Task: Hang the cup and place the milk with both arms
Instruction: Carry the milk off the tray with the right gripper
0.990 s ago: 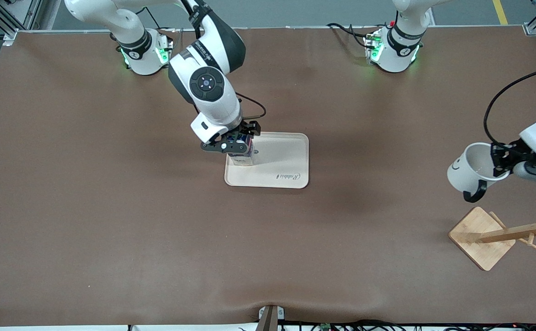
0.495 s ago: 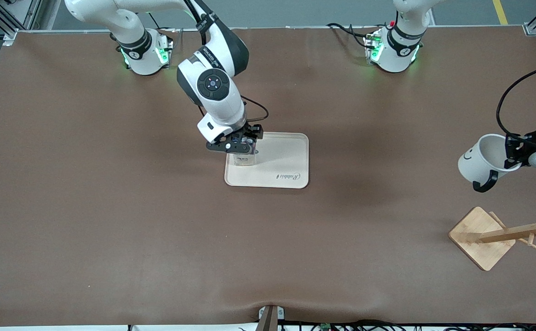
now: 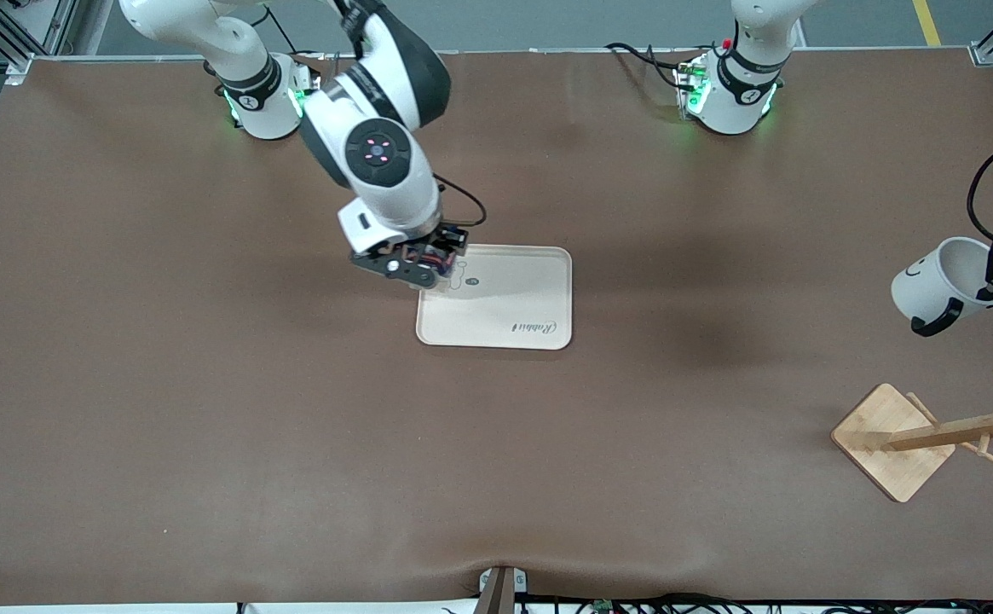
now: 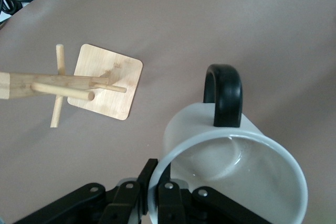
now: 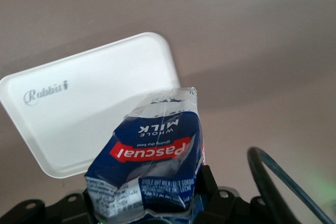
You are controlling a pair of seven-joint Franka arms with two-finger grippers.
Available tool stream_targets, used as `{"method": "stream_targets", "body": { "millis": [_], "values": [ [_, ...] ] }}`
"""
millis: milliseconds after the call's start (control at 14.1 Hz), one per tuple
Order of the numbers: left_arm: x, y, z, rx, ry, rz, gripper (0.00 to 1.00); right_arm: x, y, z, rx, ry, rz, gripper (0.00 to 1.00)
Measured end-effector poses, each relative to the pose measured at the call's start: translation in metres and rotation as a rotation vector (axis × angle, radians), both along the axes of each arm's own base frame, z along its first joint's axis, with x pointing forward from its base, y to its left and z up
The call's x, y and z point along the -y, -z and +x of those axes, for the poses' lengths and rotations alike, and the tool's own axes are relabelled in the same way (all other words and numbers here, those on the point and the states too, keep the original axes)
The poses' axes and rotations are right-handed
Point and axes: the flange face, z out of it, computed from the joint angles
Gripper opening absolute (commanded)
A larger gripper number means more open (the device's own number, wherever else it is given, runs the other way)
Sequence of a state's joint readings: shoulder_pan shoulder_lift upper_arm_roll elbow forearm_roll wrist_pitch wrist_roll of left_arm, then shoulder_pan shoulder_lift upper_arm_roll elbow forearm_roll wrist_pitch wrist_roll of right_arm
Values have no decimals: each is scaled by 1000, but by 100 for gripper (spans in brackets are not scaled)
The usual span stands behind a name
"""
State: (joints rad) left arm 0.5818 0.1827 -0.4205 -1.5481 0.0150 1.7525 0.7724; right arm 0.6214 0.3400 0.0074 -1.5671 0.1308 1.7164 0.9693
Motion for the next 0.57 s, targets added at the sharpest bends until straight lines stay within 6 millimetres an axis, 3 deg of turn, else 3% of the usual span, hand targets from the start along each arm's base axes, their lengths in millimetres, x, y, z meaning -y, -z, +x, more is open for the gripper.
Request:
{"method": "stream_targets", "body": {
  "millis": [212, 424, 566],
  "values": [
    [-36, 16, -2, 26, 26, -16, 0, 73, -39, 40, -19, 59, 3, 0],
    [-61, 36, 3, 58, 38, -72, 0, 146, -44, 74, -9, -5, 50, 0],
    [-71, 51, 9, 78, 23, -114, 0, 183, -44, 87, -4, -42, 73, 0]
  ]
}}
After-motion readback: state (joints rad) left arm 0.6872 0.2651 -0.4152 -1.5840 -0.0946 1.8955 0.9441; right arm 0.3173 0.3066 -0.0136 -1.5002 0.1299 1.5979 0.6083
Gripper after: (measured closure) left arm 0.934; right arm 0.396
